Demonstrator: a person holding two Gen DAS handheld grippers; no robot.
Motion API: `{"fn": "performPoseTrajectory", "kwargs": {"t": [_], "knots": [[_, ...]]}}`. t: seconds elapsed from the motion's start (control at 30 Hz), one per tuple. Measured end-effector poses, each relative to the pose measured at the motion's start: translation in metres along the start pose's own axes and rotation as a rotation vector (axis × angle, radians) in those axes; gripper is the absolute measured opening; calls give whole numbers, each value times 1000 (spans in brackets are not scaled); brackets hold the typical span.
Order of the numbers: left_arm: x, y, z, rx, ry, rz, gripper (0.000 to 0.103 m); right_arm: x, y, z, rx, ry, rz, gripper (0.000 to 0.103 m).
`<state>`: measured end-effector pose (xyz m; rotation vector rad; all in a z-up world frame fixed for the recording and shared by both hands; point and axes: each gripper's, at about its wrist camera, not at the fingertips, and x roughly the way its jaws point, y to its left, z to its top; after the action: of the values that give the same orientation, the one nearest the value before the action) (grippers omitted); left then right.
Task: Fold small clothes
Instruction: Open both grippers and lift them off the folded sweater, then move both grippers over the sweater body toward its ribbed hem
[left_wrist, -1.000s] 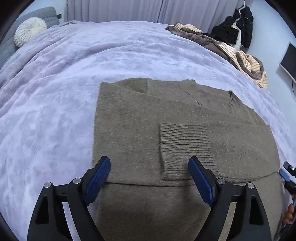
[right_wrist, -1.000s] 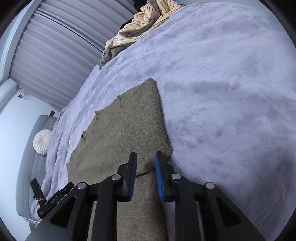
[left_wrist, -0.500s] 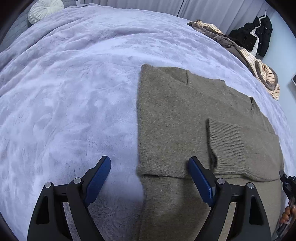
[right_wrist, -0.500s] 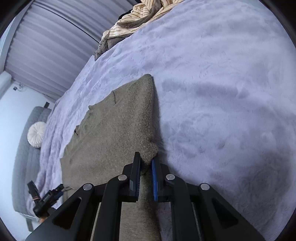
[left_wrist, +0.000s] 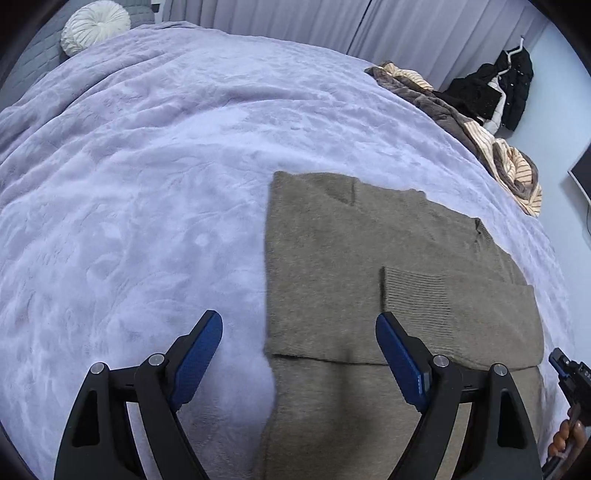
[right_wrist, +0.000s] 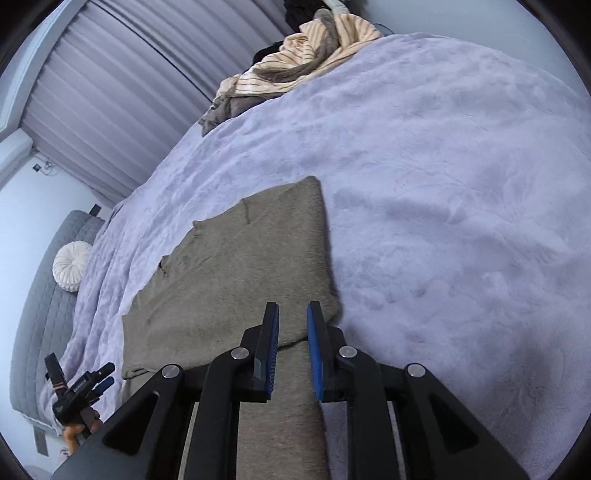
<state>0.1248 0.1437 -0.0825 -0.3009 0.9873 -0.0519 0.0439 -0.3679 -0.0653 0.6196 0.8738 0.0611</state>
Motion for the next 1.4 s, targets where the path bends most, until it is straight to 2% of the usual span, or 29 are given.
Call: {"fn": "performPoseTrajectory", "kwargs": {"t": [0.13,0.2,0.23,0.3,0.53,0.7,0.77,0.8,0.83,0.9,1.03,1.4], "knots": [[15,-36,-4,90,6,16,87,27,9,-7,-9,59,-8,19],[33,-46,-12,149,34,118,87,37,4,-13,-3,83,-35,15],[39,-47,-16,158,45,143,87,37,0,-15,13,76,-21,15],[35,-43,-21,140,11,125,87,35,-6,-16,40,71,3,15],[16,-41,-25,114,39,114,87,30,-8,-20,50,82,27,15],[-2,-40,-40,112,39,97,87,16,0,-28,36,85,52,16],[-10,-40,-49,112,38,88,87,9,3,-32,42,80,72,19],[-13,-40,-53,110,38,85,87,7,4,-36,49,79,84,27],[-16,-40,-58,109,40,82,87,4,5,-41,57,78,97,43],[-21,-40,-68,109,49,84,87,1,8,-52,67,75,134,56],[-29,-40,-89,98,77,82,87,-2,15,-71,67,83,168,56],[-57,-44,-131,118,90,83,87,-35,15,-102,73,68,182,58]]}}
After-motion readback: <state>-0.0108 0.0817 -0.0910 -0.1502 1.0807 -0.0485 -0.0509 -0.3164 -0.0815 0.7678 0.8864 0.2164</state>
